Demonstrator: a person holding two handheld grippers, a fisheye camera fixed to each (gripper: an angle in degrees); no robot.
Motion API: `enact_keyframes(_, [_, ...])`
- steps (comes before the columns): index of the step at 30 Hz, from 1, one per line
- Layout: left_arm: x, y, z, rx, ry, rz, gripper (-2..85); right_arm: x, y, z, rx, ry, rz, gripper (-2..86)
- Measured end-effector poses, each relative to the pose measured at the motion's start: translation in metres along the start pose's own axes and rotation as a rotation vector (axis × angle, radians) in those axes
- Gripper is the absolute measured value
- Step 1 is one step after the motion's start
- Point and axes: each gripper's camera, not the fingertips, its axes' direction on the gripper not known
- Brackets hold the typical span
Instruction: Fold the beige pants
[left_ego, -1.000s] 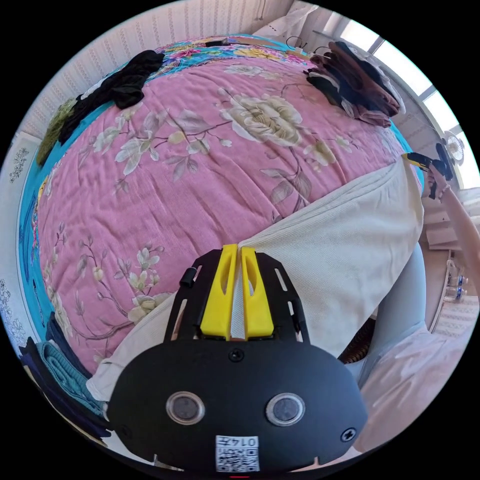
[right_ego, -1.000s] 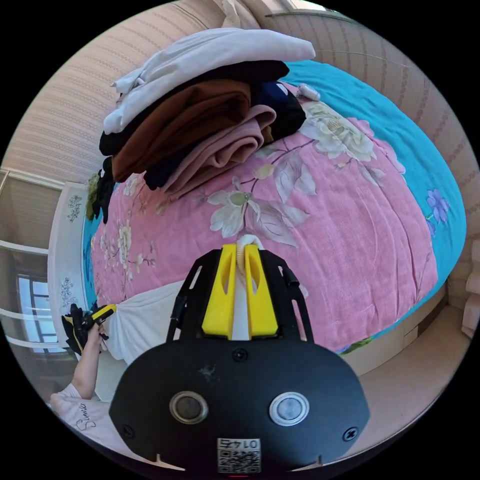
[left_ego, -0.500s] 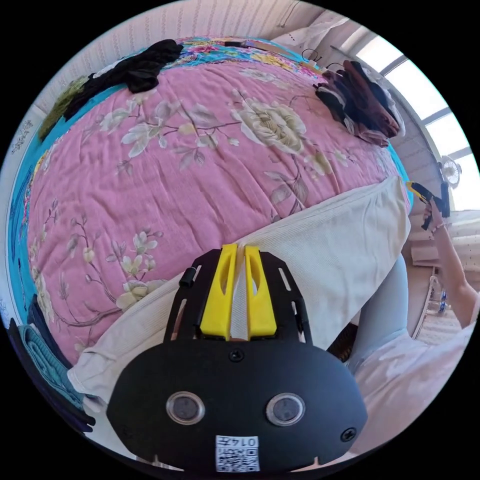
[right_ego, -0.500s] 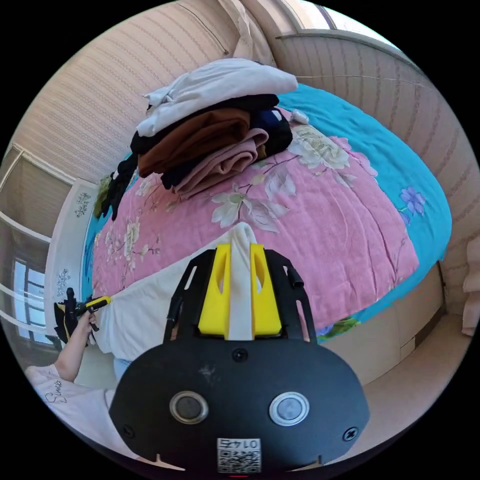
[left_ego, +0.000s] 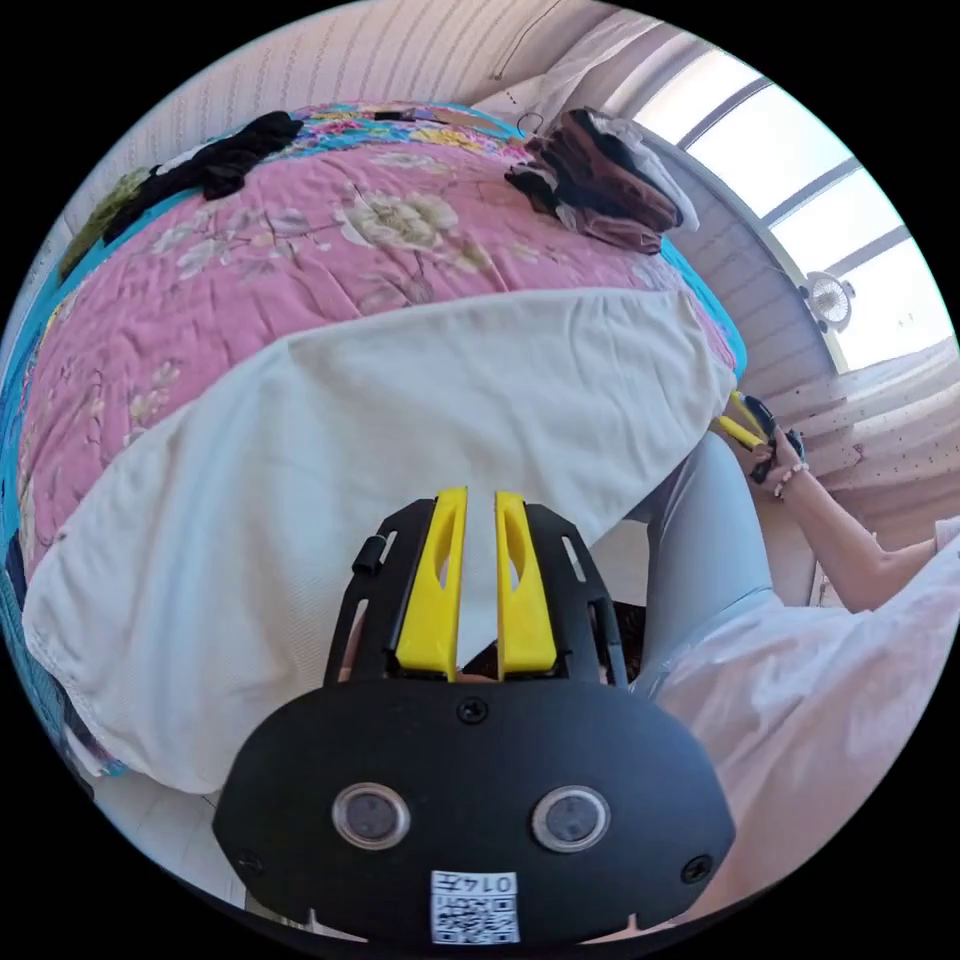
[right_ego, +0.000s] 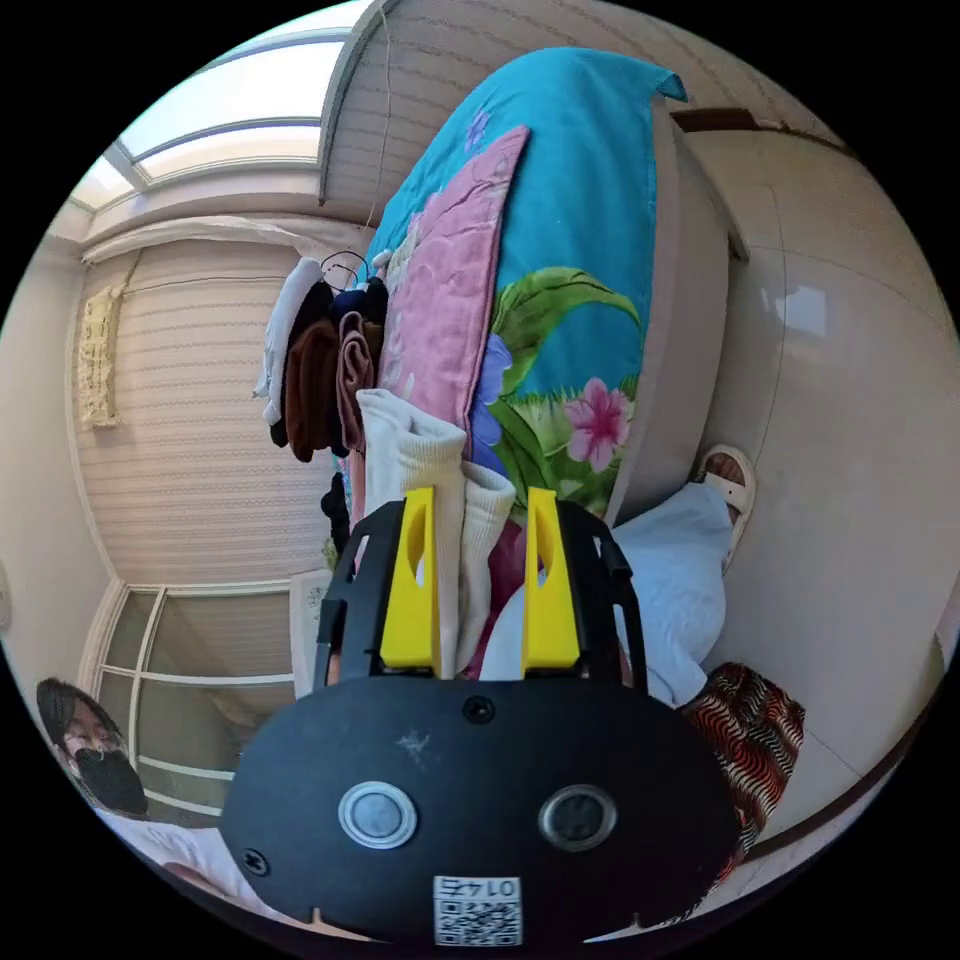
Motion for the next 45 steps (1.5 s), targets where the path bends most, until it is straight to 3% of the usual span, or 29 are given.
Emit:
enact_keyframes(4, [0.006, 0.001, 0.025, -0.039, -0.087, 0.0, 5.6, -0.022, 0.002, -0.008, -0.034, -0.007, -0.068, 4.2])
enact_keyframes(9, [-0.008, 0.007, 0.026, -0.04, -0.051, -0.013, 4.1, -0.039, 0.018, -0.029, -0.032, -0.101, -0.234, 2.6])
enact_keyframes(15, [-0.027, 0.017, 0.039, -0.026, -0.032, -0.04, 2.7, 0.062, 0.051, 0.024, -0.036, -0.075, 0.059, 4.1])
enact_keyframes(18, [-0.028, 0.029, 0.035, 0.013, -0.035, -0.041, 1.0, 0.067, 0.086, 0.026, 0.004, -0.079, 0.063, 4.4])
enact_keyframes(20, [-0.022, 0.039, 0.032, 0.041, -0.031, -0.002, 0.0, 0.048, 0.11, 0.025, -0.002, 0.021, -0.048, 4.1])
enact_keyframes(22, [-0.012, 0.055, 0.033, 0.064, -0.017, 0.061, -0.6, -0.018, 0.158, 0.053, -0.09, 0.344, -0.395, 3.4])
enact_keyframes(24, [-0.003, 0.065, 0.04, 0.064, -0.008, 0.106, -0.8, -0.069, 0.211, 0.102, -0.191, 0.492, -0.666, 2.4])
enact_keyframes(30, [0.012, 0.08, 0.077, 0.049, 0.003, 0.185, -1.0, -0.167, 0.432, 0.317, -0.58, 0.425, -1.33, 0.0])
enact_keyframes(34, [0.02, 0.083, 0.097, 0.062, -0.037, 0.232, -1.0, -0.199, 0.574, 0.445, -0.533, 0.606, -1.72, -0.3])
enact_keyframes(36, [0.018, 0.082, 0.1, 0.097, -0.058, 0.226, -1.0, -0.198, 0.613, 0.492, -0.533, 0.661, -1.798, -0.3])
enact_keyframes(38, [0.011, 0.08, 0.105, 0.114, -0.071, 0.207, -1.0, -0.185, 0.637, 0.54, -0.634, 0.73, -1.806, -0.3])
enact_keyframes(39, [0.005, 0.079, 0.113, 0.104, -0.087, 0.203, -1.0, -0.165, 0.649, 0.577, -0.781, 0.818, -1.779, -0.3])
enact_keyframes(45, [-0.032, 0.085, 0.15, 0.109, 0.023, 0.166, -1.0, -0.133, 0.689, 0.622, -0.706, 0.847, -1.798, -0.5])
